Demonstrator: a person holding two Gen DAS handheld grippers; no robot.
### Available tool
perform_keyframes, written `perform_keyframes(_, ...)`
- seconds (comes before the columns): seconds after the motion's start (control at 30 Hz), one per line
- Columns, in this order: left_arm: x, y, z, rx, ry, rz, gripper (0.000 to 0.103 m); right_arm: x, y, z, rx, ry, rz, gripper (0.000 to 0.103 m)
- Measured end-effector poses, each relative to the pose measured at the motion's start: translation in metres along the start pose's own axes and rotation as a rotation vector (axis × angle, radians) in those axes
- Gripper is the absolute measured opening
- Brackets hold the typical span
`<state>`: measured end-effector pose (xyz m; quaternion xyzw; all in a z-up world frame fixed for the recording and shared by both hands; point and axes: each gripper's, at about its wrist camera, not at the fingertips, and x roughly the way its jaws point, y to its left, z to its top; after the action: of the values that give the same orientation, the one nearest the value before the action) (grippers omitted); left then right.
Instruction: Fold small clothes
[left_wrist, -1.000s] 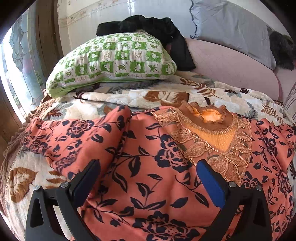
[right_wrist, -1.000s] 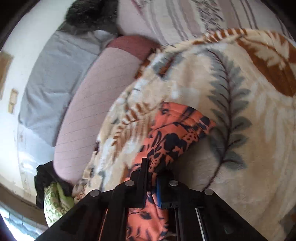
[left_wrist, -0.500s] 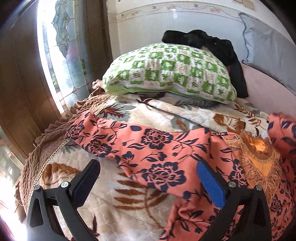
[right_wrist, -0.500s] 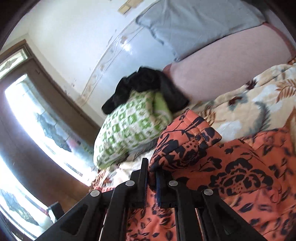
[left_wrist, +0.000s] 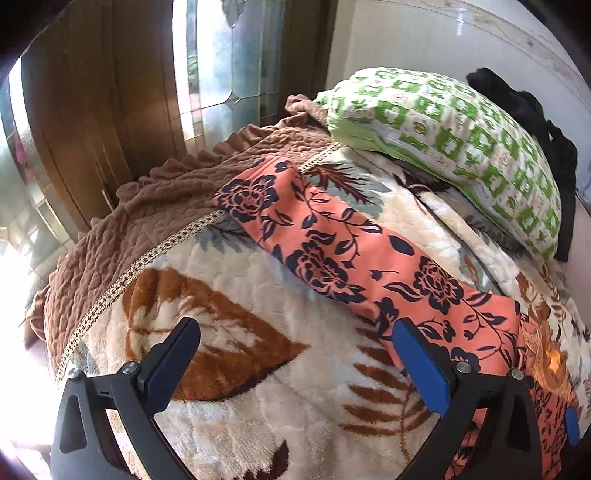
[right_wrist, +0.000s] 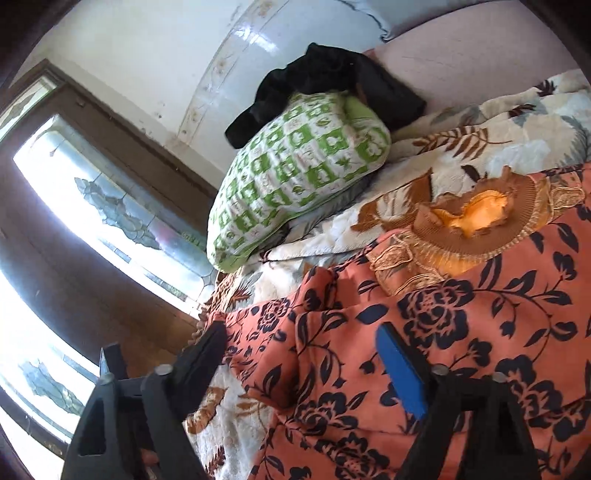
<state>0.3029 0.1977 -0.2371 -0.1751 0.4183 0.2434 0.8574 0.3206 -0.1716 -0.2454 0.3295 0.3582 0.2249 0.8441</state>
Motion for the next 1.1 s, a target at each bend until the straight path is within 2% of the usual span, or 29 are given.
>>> perform_keyframes(0.07,0.004,0.011,0.002,-0.041,0.02,0.029,0.103,0.012,-0.001,0.003,-0.003,0.036,-0.03,0.059)
perform_keyframes(0.1,0.005,0.016,0.002,-0.059,0.024,0.044,0.103,0.024,-0.002,-0.002,-0.017,0.085,-0.056,0.058)
perform_keyframes(0.2,0.011,0.036,0.006,-0.126,0.055,0.091,0.103,0.074,-0.012,-0.03,-0.038,0.349,-0.226,0.059)
perform_keyframes(0.27,0.013,0.056,0.01,-0.186,0.067,0.12,0.103,0.074,0.0,-0.032,-0.119,0.317,-0.264,0.058)
perform_keyframes(0.37,0.006,0.089,0.017,-0.284,0.043,0.18,0.103,0.065,0.04,-0.019,-0.202,0.232,-0.245,0.06)
perform_keyframes(0.4,0.002,0.101,0.019,-0.317,0.025,0.208,0.103,0.067,0.059,-0.017,-0.254,0.223,-0.224,0.069)
perform_keyframes(0.47,-0.008,0.125,0.024,-0.386,-0.016,0.277,0.103,0.083,0.102,-0.022,-0.387,0.251,-0.191,0.075)
perform_keyframes(0.53,-0.018,0.147,0.027,-0.453,-0.066,0.339,0.103,0.11,0.142,-0.037,-0.504,0.314,-0.145,0.075)
perform_keyframes(0.67,-0.032,0.179,0.031,-0.531,-0.12,0.389,0.103,0.173,0.197,-0.07,-0.613,0.407,-0.082,0.075)
perform_keyframes(0.77,-0.028,0.195,0.035,-0.558,-0.103,0.377,0.103,0.223,0.223,-0.093,-0.663,0.453,-0.089,0.075)
perform_keyframes(0.87,-0.022,0.206,0.035,-0.592,-0.077,0.355,0.103,0.268,0.237,-0.118,-0.763,0.488,-0.172,0.075)
perform_keyframes(1.0,-0.017,0.205,0.035,-0.603,-0.052,0.302,0.103,0.31,0.254,-0.144,-0.957,0.438,-0.328,0.075)
perform_keyframes(1.07,-0.017,0.201,0.035,-0.594,-0.05,0.286,0.103,0.328,0.262,-0.152,-0.996,0.45,-0.361,0.075)
perform_keyframes(1.1,-0.016,0.199,0.036,-0.59,-0.046,0.281,0.103,0.332,0.266,-0.151,-0.993,0.43,-0.36,0.074)
